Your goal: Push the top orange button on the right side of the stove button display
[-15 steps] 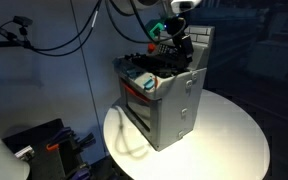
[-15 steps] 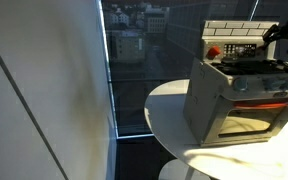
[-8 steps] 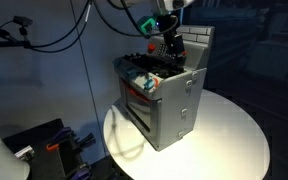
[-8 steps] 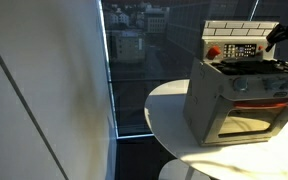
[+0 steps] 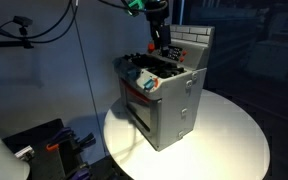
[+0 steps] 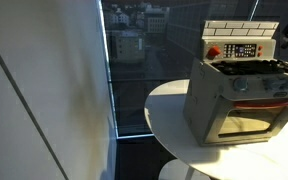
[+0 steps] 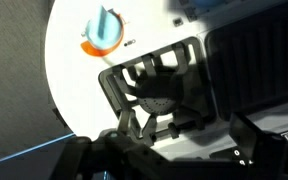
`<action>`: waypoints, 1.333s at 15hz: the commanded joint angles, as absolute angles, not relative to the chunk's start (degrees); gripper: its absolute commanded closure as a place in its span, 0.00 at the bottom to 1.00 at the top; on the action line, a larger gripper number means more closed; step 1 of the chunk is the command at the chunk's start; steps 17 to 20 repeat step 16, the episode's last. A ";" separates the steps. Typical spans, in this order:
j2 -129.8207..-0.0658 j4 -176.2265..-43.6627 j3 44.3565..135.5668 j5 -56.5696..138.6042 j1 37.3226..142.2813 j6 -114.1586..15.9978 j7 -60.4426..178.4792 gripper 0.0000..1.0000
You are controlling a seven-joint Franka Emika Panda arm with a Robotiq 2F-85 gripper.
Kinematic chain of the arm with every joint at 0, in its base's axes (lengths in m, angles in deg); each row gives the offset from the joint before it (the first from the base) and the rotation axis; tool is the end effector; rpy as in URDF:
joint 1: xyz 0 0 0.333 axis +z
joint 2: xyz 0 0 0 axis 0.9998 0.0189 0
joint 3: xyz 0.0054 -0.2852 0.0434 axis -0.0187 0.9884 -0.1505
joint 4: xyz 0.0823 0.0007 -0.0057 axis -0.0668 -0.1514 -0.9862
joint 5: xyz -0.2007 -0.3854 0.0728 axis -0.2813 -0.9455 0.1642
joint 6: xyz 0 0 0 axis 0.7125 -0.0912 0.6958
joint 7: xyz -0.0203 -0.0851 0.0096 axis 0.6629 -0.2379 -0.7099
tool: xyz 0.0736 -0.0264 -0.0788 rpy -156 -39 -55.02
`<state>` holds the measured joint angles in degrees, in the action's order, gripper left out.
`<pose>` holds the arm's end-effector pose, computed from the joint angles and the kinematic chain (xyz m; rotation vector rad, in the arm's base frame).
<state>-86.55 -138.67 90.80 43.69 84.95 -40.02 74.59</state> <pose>0.5794 -0.0899 0.4170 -3.0130 0.7740 -0.2567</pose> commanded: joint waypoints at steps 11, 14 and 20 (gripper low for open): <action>-97.93 -136.24 90.24 45.42 84.25 -17.51 70.46 0.00; -97.85 -137.28 89.78 44.62 84.11 -19.14 71.83 0.00; -97.71 -137.42 89.74 44.61 84.12 -19.15 71.84 0.00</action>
